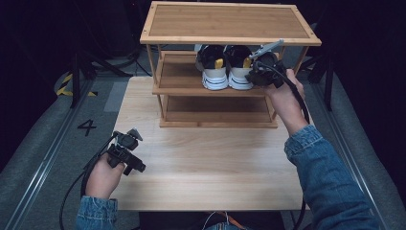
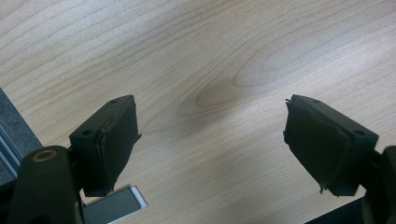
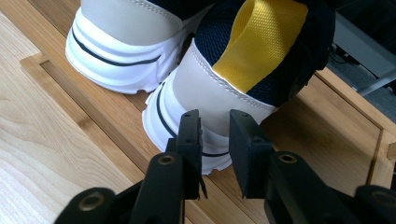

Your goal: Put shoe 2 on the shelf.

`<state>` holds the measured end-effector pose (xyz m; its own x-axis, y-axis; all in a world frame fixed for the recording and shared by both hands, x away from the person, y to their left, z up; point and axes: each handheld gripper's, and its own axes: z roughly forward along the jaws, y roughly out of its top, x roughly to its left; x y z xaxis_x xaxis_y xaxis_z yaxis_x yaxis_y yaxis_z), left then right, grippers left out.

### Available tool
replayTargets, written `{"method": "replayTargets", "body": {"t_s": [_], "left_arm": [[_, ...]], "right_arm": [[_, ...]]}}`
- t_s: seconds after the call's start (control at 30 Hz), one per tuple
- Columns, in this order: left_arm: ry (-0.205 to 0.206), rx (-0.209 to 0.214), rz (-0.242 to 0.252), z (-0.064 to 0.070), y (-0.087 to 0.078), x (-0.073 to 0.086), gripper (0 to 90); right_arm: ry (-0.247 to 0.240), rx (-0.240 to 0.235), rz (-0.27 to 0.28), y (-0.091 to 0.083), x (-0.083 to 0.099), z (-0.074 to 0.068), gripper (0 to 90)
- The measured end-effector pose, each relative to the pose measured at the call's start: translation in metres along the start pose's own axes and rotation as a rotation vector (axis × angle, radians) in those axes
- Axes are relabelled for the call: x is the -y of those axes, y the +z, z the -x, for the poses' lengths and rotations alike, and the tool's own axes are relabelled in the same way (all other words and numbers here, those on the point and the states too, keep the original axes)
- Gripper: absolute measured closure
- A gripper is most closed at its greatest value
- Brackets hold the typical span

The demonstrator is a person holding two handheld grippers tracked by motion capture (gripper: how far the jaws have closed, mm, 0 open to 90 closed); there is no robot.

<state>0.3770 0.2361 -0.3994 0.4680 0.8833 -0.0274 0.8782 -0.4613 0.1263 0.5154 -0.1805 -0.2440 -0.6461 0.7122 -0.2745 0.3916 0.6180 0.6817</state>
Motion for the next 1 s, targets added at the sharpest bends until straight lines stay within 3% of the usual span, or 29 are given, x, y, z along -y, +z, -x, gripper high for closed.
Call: {"method": "replayTargets", "body": {"t_s": [0.17,0.43,0.6,1.0], "left_arm": [[-0.001,0.001,0.007,-0.001,-0.001,-0.001,18.2],[0.023,0.010,0.022,0.002,-0.003,-0.009,18.2],[0.036,0.023,0.036,0.005,-0.005,-0.014,18.2],[0.085,0.045,0.060,0.010,-0.007,-0.031,18.2]], "right_arm": [[0.014,-0.015,0.003,-0.002,0.002,-0.001,66.7],[0.015,-0.070,0.046,-0.030,0.013,-0.006,60.7],[0.021,-0.093,0.061,-0.049,0.027,-0.004,58.8],[0.067,-0.133,0.064,-0.082,0.071,0.015,58.7]]}}
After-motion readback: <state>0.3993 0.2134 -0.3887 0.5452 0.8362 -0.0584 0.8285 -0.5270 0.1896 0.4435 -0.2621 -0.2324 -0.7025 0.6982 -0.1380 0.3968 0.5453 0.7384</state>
